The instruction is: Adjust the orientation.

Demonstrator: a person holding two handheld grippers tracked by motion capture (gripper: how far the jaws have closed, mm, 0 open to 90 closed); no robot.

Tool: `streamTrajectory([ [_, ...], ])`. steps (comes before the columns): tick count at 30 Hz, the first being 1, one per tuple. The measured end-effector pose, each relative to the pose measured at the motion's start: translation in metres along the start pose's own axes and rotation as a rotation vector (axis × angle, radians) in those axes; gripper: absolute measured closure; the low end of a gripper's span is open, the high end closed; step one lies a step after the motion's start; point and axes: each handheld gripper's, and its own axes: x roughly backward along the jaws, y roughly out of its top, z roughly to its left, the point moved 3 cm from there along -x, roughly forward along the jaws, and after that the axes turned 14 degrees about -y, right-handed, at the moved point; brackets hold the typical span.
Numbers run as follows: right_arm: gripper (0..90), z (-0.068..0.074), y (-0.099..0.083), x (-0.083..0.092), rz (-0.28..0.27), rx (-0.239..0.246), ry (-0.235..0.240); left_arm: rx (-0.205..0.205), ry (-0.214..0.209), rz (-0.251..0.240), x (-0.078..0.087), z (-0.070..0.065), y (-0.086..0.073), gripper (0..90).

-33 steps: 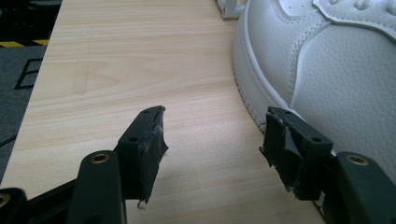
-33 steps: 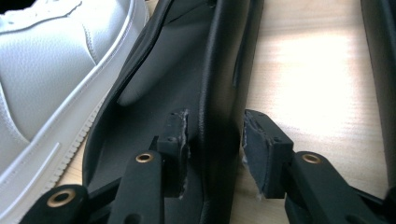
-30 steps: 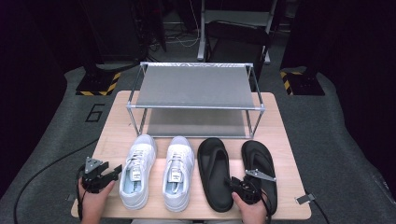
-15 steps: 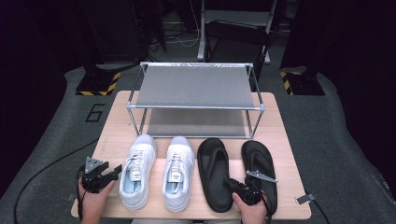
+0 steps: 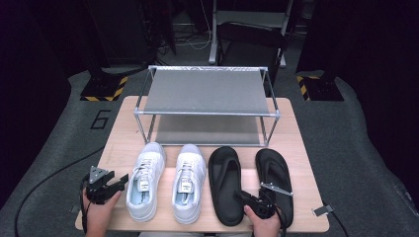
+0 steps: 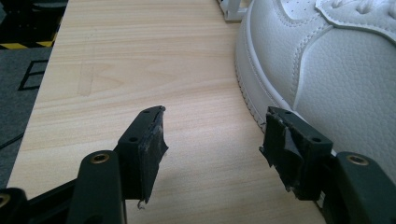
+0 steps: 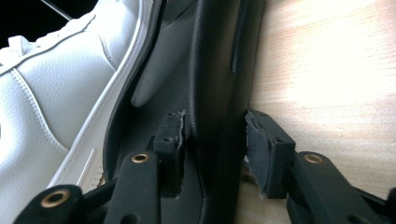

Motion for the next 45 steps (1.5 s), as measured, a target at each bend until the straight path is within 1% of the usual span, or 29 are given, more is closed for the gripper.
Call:
streamTrajectory([
  [1, 60.9, -0.001, 0.000, 0.000, 0.001, -0.007, -0.002, -0.001, 0.000, -0.001, 0.000, 0.000, 0.000, 37.9],
  [3, 62.4, -0.002, 0.000, 0.001, 0.005, -0.043, 0.014, -0.001, 0.001, 0.000, 0.000, 0.000, 0.000, 38.0],
  [5, 62.8, -0.003, 0.000, 0.001, 0.009, -0.045, 0.015, -0.001, 0.001, -0.002, 0.000, 0.000, 0.000, 37.9],
  [7, 63.2, -0.003, 0.000, 0.001, -0.002, -0.045, 0.019, 0.001, 0.000, 0.002, 0.000, 0.000, 0.000, 37.9],
  [13, 64.7, -0.004, -0.001, 0.001, -0.005, -0.055, 0.015, 0.000, 0.001, 0.002, 0.001, 0.000, 0.000, 38.0],
  [16, 65.3, -0.004, -0.001, 0.002, -0.011, -0.064, 0.020, 0.001, 0.001, 0.002, 0.001, 0.000, 0.000, 38.0],
  [18, 65.6, -0.005, -0.001, 0.002, -0.018, -0.058, 0.015, 0.000, 0.002, 0.001, 0.001, 0.000, 0.000, 38.0],
  [22, 66.1, -0.005, -0.001, 0.004, -0.017, -0.076, 0.013, 0.001, 0.003, 0.001, 0.001, 0.000, 0.000, 38.0],
  [23, 66.1, -0.005, -0.001, 0.004, -0.019, -0.080, 0.019, 0.000, 0.004, 0.000, 0.001, 0.000, 0.000, 37.9],
  [24, 66.2, -0.006, -0.001, 0.005, -0.022, -0.074, 0.010, 0.000, 0.005, -0.004, 0.001, 0.000, 0.000, 37.9],
  [25, 66.2, -0.006, -0.001, 0.006, -0.018, -0.089, 0.018, 0.000, 0.009, -0.016, 0.000, 0.000, 0.000, 38.0],
  [26, 66.3, -0.006, 0.000, 0.007, -0.010, -0.093, 0.014, 0.000, 0.009, -0.015, 0.000, 0.000, 0.000, 38.0],
  [28, 66.3, -0.007, 0.000, 0.008, -0.020, -0.098, 0.020, 0.001, 0.008, -0.011, 0.001, 0.001, 0.000, 37.9],
  [30, 66.4, -0.007, 0.001, 0.010, -0.013, -0.122, 0.020, -0.003, 0.010, -0.021, 0.000, 0.001, 0.000, 38.0],
  [31, 66.3, -0.010, 0.001, 0.010, -0.021, -0.095, 0.022, -0.002, 0.010, -0.022, 0.000, 0.001, 0.000, 38.0],
  [32, 66.3, -0.009, 0.002, 0.011, -0.026, -0.121, 0.026, -0.002, 0.010, -0.022, 0.000, 0.001, 0.000, 37.9],
  [33, 66.3, -0.009, 0.002, 0.011, -0.026, -0.124, 0.027, -0.001, 0.010, -0.023, 0.000, 0.001, 0.000, 38.0],
  [34, 66.3, -0.010, 0.002, 0.012, -0.029, -0.109, 0.032, 0.001, 0.010, -0.023, 0.000, 0.001, 0.000, 37.9],
  [35, 66.4, -0.009, 0.003, 0.012, -0.029, -0.122, 0.027, 0.001, 0.010, -0.023, 0.000, 0.001, 0.000, 37.9],
  [38, 66.3, -0.007, 0.006, 0.015, -0.036, -0.128, 0.029, 0.001, 0.007, -0.022, 0.000, 0.001, 0.000, 38.0],
  [39, 66.3, -0.007, 0.007, 0.016, -0.043, -0.120, 0.034, 0.001, 0.006, -0.021, 0.000, 0.001, 0.000, 38.0],
  [40, 66.3, -0.007, 0.008, 0.018, -0.037, -0.114, 0.029, 0.002, 0.006, -0.021, 0.000, 0.001, 0.000, 37.9],
  [41, 66.3, -0.006, 0.010, 0.018, -0.046, -0.125, 0.032, 0.003, 0.001, -0.007, 0.001, 0.001, 0.001, 37.9],
  [42, 66.3, -0.006, 0.012, 0.018, -0.053, -0.110, 0.031, 0.004, 0.003, -0.023, 0.001, 0.001, 0.000, 38.0],
  [43, 66.3, -0.006, 0.013, 0.019, -0.046, -0.118, 0.030, 0.006, -0.002, -0.009, 0.002, 0.001, 0.001, 38.0],
  [45, 66.2, -0.006, 0.017, 0.019, -0.052, -0.121, 0.029, 0.007, 0.004, -0.026, 0.002, 0.002, 0.001, 38.0],
])
